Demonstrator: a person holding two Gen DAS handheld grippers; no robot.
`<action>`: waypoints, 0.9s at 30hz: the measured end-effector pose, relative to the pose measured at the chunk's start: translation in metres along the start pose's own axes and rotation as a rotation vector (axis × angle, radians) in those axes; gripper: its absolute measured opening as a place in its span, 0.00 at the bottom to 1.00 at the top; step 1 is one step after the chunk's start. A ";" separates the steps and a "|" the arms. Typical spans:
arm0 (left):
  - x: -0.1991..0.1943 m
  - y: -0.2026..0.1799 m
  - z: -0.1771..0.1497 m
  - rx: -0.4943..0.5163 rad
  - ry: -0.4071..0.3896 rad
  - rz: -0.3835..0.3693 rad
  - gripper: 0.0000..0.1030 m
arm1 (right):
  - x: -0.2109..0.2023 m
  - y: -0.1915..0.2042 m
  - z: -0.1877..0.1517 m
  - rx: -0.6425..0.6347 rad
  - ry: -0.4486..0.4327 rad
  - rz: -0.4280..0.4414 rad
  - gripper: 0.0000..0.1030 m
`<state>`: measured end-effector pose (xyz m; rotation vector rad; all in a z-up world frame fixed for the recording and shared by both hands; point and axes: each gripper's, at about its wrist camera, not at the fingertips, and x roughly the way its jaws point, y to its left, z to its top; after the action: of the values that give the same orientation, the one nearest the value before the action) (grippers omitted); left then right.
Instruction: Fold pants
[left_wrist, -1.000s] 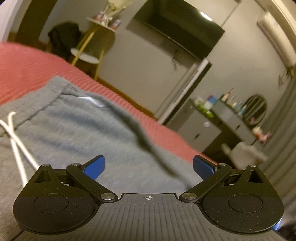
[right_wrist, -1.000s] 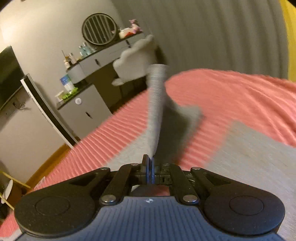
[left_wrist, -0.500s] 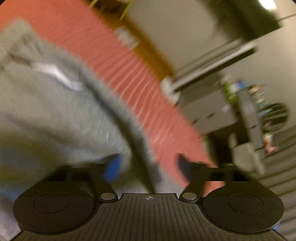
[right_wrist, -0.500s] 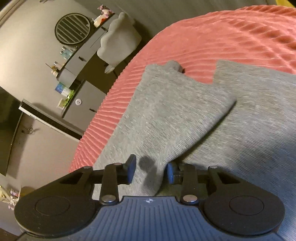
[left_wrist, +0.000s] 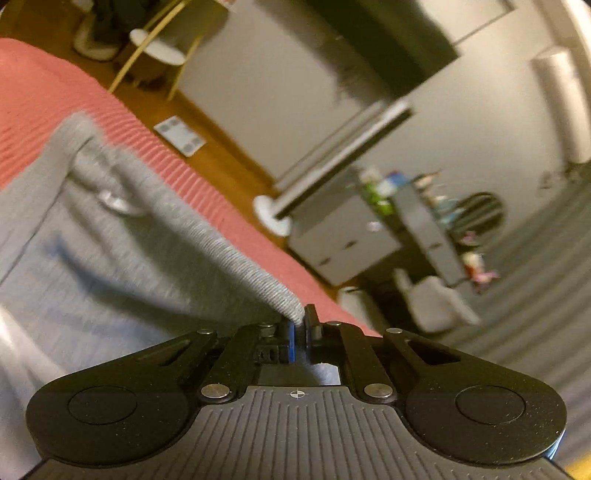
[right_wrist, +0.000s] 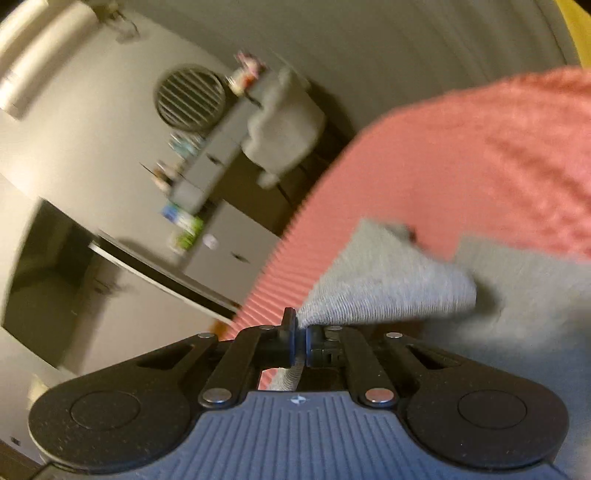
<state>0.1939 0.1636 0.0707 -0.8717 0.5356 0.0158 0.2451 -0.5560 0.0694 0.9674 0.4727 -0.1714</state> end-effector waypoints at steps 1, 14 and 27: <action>-0.027 0.000 -0.015 -0.021 0.003 -0.016 0.06 | -0.019 -0.002 0.006 0.004 -0.015 0.018 0.04; -0.080 0.070 -0.151 -0.250 0.142 0.255 0.11 | -0.101 -0.127 -0.029 -0.055 0.125 -0.288 0.10; -0.084 0.121 -0.135 -0.568 0.051 0.306 0.14 | -0.062 -0.127 -0.032 0.025 0.190 -0.237 0.05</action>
<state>0.0345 0.1604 -0.0489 -1.3365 0.7238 0.4434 0.1368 -0.6049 -0.0126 0.9550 0.7619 -0.3010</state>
